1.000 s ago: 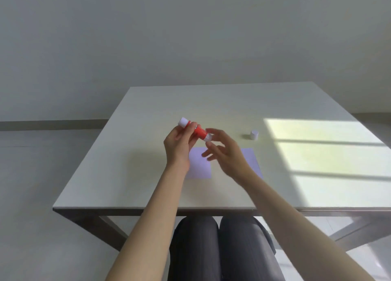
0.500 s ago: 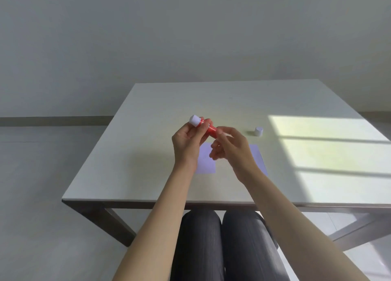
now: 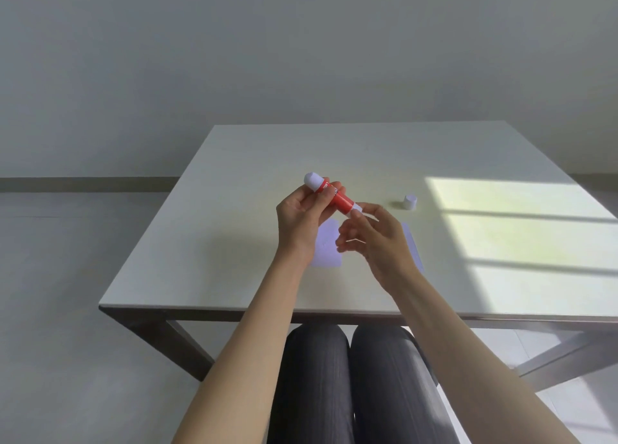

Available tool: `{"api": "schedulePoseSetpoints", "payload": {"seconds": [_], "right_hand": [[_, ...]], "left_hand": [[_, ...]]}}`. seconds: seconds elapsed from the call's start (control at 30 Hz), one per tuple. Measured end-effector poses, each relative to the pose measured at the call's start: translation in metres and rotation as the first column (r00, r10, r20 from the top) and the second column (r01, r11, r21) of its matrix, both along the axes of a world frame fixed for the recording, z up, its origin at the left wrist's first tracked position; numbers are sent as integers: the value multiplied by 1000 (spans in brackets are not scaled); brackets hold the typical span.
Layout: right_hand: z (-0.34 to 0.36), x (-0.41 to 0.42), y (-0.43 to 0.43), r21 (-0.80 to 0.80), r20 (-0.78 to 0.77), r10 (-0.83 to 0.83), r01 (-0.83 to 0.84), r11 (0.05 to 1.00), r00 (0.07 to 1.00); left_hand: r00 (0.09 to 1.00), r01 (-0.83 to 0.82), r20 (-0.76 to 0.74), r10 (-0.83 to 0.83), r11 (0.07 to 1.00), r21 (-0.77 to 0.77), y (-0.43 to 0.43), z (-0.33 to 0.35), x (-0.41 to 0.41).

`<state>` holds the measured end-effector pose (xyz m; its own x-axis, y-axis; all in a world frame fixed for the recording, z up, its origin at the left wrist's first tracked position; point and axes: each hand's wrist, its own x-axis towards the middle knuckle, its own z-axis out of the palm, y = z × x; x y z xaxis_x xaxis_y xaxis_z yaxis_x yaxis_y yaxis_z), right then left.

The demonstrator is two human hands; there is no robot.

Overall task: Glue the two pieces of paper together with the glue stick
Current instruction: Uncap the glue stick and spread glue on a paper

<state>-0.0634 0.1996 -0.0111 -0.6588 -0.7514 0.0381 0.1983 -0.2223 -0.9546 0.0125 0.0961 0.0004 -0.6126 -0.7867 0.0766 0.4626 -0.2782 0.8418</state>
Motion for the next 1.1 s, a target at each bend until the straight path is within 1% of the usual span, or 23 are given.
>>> {"api": "schedulePoseSetpoints", "payload": {"seconds": [0.03,0.1,0.17,0.23,0.3,0.37,0.4,0.43,0.47,0.53,0.57,0.6,0.67,0.7,0.73,0.77,0.8,0.87,0.9,0.93,1.0,1.07,1.1], "right_hand": [[0,0,-1,16,105,33,-35,999,994],[3,0,-4,141,316,61,-110,984,947],[9,0,-7,238,390,54,-158,958,919],[8,-1,-7,237,249,68,-129,963,966],[5,1,-4,130,2,36,-36,991,999],[0,4,-2,31,-116,-21,25,999,993],[-2,4,-3,31,-101,-37,41,999,994],[-3,3,-4,72,-21,-30,32,997,999],[-2,2,-5,144,128,4,-23,989,992],[4,-1,-6,244,435,69,-192,951,898],[6,-1,-5,249,476,82,-224,942,876],[4,-2,-5,243,421,88,-205,948,903],[-1,-1,-4,166,119,40,-60,984,992],[-3,3,-3,93,-13,2,-1,996,1000],[-6,4,-3,32,-78,-28,30,999,997],[-7,5,-4,12,-64,-35,36,999,997],[-6,4,-5,44,16,-26,25,999,1000],[-3,0,-6,155,259,20,-62,986,966],[0,-1,-6,180,332,44,-109,978,942],[0,-1,-6,165,347,71,-136,977,935],[0,1,-10,21,324,132,-146,989,937],[0,1,-14,-127,303,135,-100,987,943],[1,-2,-17,-152,311,99,-54,987,945]], "left_hand": [[1000,13,11,-12,1000,-18,0,-1,0],[999,27,22,-27,999,-32,1,-4,1],[999,32,16,-31,999,-15,0,-5,3],[999,34,0,-34,999,1,-1,-5,5],[1000,22,-5,-22,1000,-3,-1,-3,5],[1000,19,-10,-19,1000,4,-2,-2,4],[1000,27,-6,-27,1000,4,-1,-2,4],[999,36,4,-36,999,-8,-1,-2,4],[999,43,21,-43,999,-31,0,-2,4],[997,58,52,-55,996,-69,1,-4,5],[997,63,55,-59,995,-76,0,-4,6],[997,62,53,-58,995,-77,-1,-3,7],[998,43,42,-40,997,-68,-3,-2,7],[999,34,34,-32,997,-66,-4,-2,7],[999,35,27,-33,997,-67,-5,-2,7],[999,44,24,-43,996,-72,-6,-2,7],[998,59,31,-56,995,-83,-6,-2,6],[996,79,55,-73,990,-113,-6,-3,7],[996,81,55,-75,991,-109,-6,-5,7],[996,83,48,-79,993,-86,-5,-5,7],[994,87,67,-82,993,-77,-3,-5,5],[983,74,181,-35,973,-218,-8,-3,5],[967,79,256,7,942,-327,-16,-2,6]]}}
